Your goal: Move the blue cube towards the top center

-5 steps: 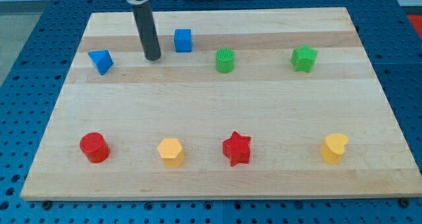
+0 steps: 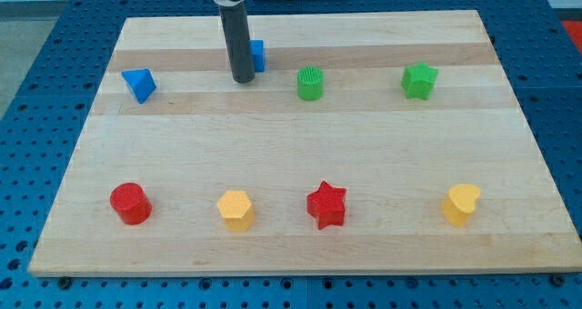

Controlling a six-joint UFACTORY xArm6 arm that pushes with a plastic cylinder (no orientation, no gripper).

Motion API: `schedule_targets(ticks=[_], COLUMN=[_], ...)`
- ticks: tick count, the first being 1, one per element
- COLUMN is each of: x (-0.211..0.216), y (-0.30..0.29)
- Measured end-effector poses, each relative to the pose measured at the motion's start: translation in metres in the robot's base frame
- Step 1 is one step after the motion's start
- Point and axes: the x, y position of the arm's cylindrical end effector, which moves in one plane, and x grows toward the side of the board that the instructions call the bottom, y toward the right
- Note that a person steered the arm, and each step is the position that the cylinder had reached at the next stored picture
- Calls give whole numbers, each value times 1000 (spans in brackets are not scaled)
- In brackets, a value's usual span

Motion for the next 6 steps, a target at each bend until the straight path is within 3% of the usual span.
schedule_targets(ticks=[3,6], x=[-54,-66], y=[0,0])
